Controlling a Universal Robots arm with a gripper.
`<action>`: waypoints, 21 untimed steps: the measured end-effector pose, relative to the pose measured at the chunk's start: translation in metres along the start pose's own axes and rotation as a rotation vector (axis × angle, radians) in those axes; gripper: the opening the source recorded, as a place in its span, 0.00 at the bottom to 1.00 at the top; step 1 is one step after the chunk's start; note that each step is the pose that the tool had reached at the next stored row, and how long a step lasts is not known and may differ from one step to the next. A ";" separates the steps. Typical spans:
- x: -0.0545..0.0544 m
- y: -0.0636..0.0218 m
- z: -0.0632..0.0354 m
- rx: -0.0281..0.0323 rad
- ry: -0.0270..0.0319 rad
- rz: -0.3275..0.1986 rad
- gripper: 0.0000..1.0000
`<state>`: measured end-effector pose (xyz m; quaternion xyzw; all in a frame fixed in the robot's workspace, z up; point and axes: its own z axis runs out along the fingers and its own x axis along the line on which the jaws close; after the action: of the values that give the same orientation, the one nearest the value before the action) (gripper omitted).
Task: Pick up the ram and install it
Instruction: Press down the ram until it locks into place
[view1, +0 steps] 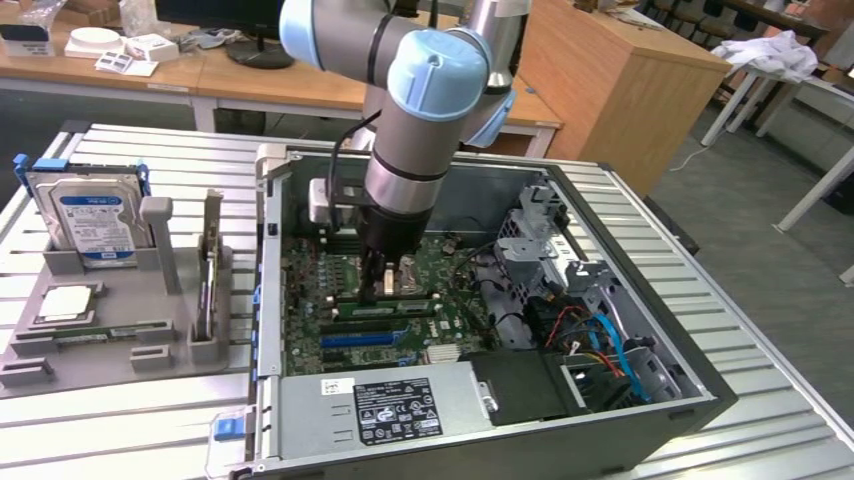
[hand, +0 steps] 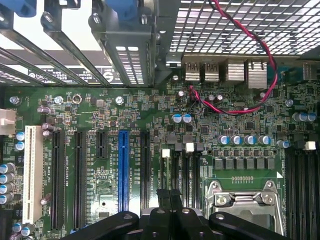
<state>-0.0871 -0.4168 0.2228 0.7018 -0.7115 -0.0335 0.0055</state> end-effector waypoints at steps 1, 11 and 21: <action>0.000 0.0001 -0.0015 -0.0003 0.0003 0.000 0.11; -0.001 0.0017 -0.0269 -0.0012 0.0017 0.000 0.11; -0.002 0.0036 -0.0622 -0.0012 0.0016 0.000 0.11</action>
<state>-0.0873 -0.4170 0.2852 0.7018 -0.7116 -0.0334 0.0065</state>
